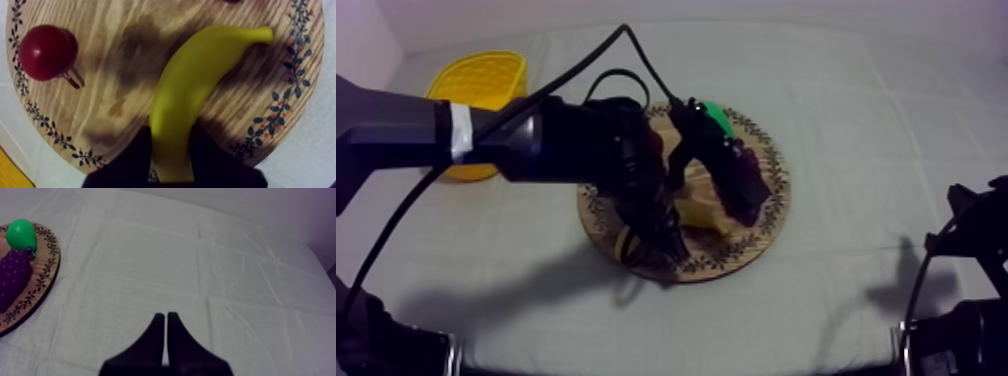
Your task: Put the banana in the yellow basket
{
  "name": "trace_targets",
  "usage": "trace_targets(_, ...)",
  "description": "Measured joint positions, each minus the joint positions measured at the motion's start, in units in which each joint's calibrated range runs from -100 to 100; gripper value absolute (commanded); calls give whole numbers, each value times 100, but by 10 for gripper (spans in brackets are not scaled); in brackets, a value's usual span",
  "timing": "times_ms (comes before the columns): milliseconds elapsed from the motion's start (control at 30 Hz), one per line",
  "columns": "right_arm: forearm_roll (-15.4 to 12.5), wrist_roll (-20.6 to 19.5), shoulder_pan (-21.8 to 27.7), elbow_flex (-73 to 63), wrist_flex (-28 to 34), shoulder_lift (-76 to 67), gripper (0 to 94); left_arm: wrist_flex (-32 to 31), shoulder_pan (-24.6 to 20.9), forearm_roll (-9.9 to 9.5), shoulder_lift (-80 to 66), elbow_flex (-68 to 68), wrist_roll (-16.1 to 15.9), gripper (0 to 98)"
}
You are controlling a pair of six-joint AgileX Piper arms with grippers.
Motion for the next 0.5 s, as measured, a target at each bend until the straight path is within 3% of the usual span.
trace_targets(500, 0, -1, 0, 0, -1, 0, 3, 908, -342, -457, -1302, -155, -12, 157)
